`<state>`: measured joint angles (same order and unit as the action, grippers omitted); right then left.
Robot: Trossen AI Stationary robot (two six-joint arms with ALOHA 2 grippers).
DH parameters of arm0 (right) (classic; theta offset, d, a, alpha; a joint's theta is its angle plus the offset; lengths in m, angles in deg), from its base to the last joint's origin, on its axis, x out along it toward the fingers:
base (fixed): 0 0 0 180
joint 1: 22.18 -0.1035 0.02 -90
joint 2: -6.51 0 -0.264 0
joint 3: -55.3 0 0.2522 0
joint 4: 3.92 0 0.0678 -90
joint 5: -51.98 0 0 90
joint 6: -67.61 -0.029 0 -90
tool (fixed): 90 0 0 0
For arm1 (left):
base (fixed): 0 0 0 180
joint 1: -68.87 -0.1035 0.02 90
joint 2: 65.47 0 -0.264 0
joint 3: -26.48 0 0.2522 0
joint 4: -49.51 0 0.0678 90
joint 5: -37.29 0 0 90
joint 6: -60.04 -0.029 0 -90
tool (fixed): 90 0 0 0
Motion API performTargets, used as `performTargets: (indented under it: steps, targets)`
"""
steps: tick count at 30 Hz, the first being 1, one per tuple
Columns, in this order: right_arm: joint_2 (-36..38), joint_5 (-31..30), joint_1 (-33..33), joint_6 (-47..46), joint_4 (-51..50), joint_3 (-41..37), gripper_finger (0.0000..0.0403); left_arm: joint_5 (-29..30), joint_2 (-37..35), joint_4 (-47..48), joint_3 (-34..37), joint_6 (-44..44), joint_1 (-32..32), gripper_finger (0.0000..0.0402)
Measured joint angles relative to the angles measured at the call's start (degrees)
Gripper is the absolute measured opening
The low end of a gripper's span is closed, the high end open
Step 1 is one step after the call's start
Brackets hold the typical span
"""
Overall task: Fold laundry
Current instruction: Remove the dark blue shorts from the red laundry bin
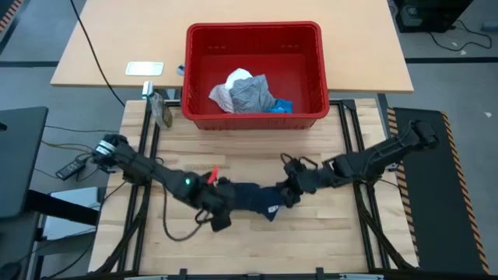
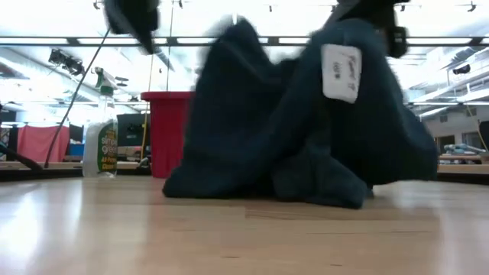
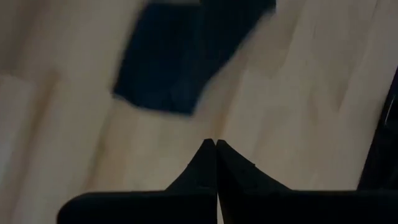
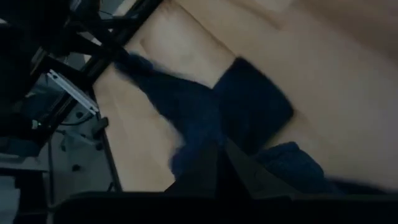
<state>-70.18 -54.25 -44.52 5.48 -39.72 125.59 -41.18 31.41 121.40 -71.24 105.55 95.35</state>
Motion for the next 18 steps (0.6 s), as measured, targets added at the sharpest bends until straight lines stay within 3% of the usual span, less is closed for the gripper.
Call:
performTargets:
  steps: [6,13,18]
  targets:
    - [-0.06,-3.93,-8.02,-8.23,1.02,-3.66,0.0039,0.2,4.74,-6.58,0.05,2.9,5.08,0.0]
    - [-0.06,-2.95,-12.23,-11.96,1.04,-5.44,0.0139,2.13,10.47,-10.28,0.06,6.83,8.12,0.0003]
    - [-0.06,-2.14,-12.53,-17.79,-2.55,-5.44,0.0194,6.17,10.77,-10.71,0.06,8.31,7.36,0.0034]
